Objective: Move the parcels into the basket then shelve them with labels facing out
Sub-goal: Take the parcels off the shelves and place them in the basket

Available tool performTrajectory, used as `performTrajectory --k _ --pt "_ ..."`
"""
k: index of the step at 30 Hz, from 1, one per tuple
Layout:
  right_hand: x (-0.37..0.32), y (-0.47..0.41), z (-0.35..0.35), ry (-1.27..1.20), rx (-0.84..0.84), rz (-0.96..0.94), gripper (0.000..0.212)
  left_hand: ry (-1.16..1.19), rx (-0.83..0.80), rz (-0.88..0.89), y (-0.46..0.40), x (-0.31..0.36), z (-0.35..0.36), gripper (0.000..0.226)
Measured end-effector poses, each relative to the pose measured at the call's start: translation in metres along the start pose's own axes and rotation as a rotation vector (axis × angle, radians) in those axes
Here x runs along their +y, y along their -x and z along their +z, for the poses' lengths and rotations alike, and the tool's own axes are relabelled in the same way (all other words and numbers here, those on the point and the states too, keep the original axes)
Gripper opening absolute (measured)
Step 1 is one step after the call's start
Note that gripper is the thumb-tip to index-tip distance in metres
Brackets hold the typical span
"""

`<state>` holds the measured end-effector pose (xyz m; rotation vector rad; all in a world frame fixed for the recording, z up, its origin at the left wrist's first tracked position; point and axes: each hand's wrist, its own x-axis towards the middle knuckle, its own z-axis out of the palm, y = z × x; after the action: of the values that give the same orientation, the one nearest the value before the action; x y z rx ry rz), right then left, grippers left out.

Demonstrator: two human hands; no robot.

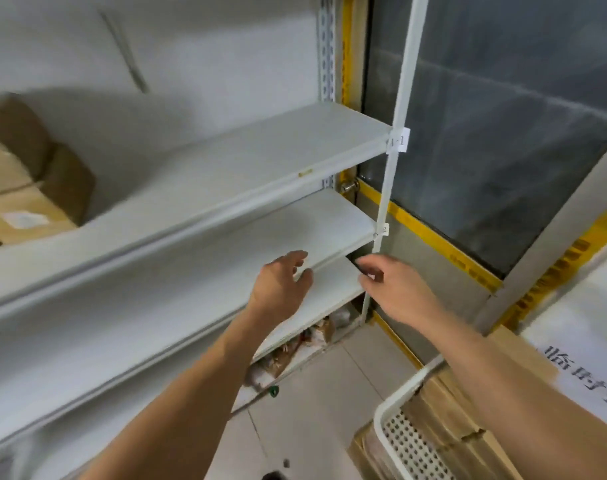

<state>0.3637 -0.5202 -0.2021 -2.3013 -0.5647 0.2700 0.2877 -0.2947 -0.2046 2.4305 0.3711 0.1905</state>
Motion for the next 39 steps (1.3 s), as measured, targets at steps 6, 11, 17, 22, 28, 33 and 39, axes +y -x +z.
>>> performTrajectory --k 6,11,17,22,28,33,39 --pt "-0.117 -0.037 0.042 0.027 -0.062 -0.268 0.041 -0.042 0.229 -0.032 0.018 -0.045 -0.108 0.043" --pt "-0.212 -0.059 0.089 0.009 -0.119 -0.403 0.042 -0.064 0.388 -0.052 0.041 -0.095 -0.190 0.043" --pt "-0.308 -0.078 0.147 -0.069 -0.133 -0.498 0.040 -0.098 0.549 -0.140 0.063 -0.152 -0.274 0.046" --pt "-0.376 -0.097 0.182 -0.087 -0.170 -0.559 0.041 -0.090 0.672 -0.198 0.069 -0.182 -0.331 0.054" --pt "-0.436 -0.134 0.211 -0.097 -0.193 -0.589 0.049 -0.050 0.766 -0.291 0.048 -0.211 -0.380 0.069" --pt "-0.464 -0.174 0.230 -0.184 -0.220 -0.549 0.072 -0.018 0.817 -0.341 0.020 -0.225 -0.399 0.069" --pt "-0.484 -0.214 0.241 -0.324 -0.302 -0.488 0.082 0.085 0.860 -0.352 -0.003 -0.237 -0.402 0.067"
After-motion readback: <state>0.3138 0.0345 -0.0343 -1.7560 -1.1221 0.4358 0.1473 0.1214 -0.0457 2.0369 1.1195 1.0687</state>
